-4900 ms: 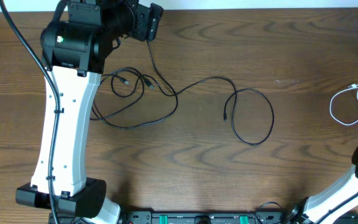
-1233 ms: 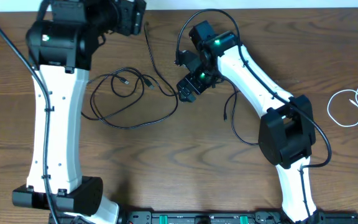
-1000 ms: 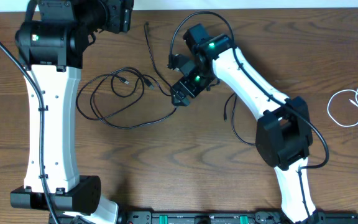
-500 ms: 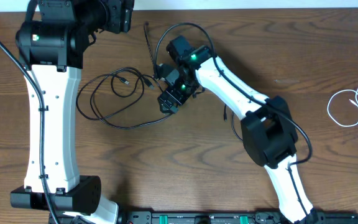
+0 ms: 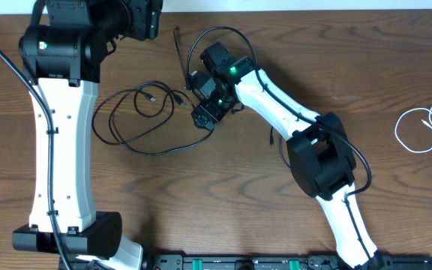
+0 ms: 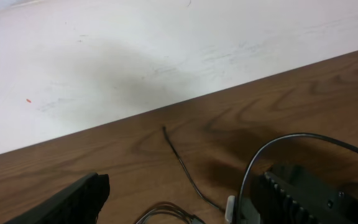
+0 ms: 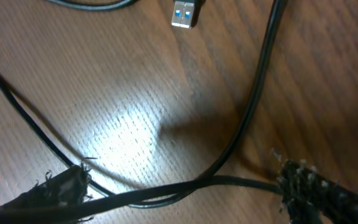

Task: Untangle cables

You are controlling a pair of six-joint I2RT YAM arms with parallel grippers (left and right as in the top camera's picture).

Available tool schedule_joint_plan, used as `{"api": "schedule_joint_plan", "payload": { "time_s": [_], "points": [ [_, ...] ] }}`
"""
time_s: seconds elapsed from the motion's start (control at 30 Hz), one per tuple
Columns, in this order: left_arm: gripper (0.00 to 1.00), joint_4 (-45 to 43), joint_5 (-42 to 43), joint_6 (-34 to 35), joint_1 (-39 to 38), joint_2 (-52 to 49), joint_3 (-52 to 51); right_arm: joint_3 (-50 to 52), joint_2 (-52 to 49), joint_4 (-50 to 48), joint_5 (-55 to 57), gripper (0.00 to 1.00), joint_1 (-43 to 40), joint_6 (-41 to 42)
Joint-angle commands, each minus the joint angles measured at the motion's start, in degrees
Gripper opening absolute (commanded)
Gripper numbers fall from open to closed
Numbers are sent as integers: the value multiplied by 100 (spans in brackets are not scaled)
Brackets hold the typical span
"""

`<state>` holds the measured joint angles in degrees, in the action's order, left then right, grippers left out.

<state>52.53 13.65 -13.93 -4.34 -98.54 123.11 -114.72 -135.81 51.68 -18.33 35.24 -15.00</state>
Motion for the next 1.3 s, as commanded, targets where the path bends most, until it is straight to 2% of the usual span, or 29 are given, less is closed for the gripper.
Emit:
{"api": "schedule_joint_plan", "payload": {
  "time_s": [0.0,0.53,0.67,0.7,0.77,0.8,0.93,1.03,1.27],
  "points": [
    [77,-4,101,-33,9,44,-7,-72,-122,-109,-17,93,-13,-83],
    [77,22,264,-13,9,72,-7,-72,-334,-570,-149,89,9,-68],
    [77,35,264,-13,9,72,-7,-72,-334,-584,20,71,9,-15],
    [77,35,264,-15,9,74,-7,-72,-334,-581,136,54,9,42],
    [77,37,264,-13,9,87,-7,-72,-334,-538,295,9,2,122],
    [77,37,264,-13,9,96,-7,-72,-334,-518,435,1,-17,223],
    [77,42,262,-13,9,107,-7,-74,-332,-503,763,1,-28,481],
    [77,46,262,-13,9,122,-7,-101,-310,-623,1467,1,-70,1038],
    [77,55,262,-13,9,125,-7,-319,-24,-540,2391,1,-374,1526]
  ]
}}
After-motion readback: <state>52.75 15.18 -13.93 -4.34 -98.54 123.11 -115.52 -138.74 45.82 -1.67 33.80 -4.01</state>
